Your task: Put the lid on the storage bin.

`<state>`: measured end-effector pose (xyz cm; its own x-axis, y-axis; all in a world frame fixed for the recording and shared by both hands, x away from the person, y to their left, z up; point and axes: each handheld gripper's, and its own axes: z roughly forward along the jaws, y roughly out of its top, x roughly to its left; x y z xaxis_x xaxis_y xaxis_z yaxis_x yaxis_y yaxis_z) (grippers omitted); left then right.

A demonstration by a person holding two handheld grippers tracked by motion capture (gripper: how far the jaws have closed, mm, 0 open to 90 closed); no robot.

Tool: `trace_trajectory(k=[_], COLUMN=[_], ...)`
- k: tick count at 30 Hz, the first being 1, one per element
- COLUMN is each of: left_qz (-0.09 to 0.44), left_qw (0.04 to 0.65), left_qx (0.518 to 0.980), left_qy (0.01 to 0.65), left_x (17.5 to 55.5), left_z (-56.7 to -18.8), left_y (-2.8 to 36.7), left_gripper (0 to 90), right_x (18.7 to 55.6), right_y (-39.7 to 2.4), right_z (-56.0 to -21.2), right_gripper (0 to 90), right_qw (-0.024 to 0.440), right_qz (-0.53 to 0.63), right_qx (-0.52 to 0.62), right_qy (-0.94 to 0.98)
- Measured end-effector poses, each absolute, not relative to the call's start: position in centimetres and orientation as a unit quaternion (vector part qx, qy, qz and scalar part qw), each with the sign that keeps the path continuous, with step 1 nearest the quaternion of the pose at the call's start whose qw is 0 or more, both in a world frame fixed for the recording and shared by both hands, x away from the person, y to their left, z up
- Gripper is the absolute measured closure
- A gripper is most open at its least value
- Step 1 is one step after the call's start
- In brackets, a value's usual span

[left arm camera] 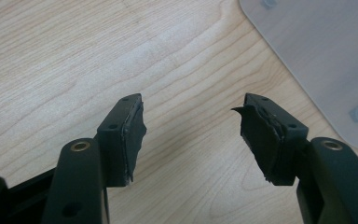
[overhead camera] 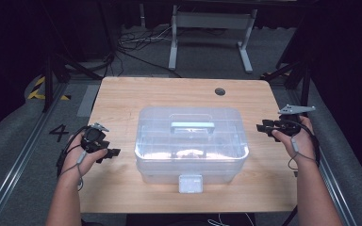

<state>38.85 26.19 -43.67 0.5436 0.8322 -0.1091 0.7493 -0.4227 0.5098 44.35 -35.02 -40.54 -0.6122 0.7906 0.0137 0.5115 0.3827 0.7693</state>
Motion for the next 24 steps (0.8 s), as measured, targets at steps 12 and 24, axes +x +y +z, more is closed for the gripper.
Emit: trace_trajectory(k=[12, 24], left_qz=[0.072, 0.067], left_qw=[0.275, 0.279], left_qx=[0.842, 0.851], left_qy=[0.459, 0.439], left_x=[37.9, 37.5], left_z=[-44.0, -43.9], left_y=[26.4, 26.1], left_gripper=[39.4, 39.2], right_x=[43.5, 41.1], right_y=[-34.4, -33.5], right_z=[-42.6, -44.3], right_gripper=[53.0, 51.0], right_qw=[0.170, 0.174], right_qz=[0.395, 0.407], right_qx=[0.390, 0.364], right_qy=[0.814, 0.820])
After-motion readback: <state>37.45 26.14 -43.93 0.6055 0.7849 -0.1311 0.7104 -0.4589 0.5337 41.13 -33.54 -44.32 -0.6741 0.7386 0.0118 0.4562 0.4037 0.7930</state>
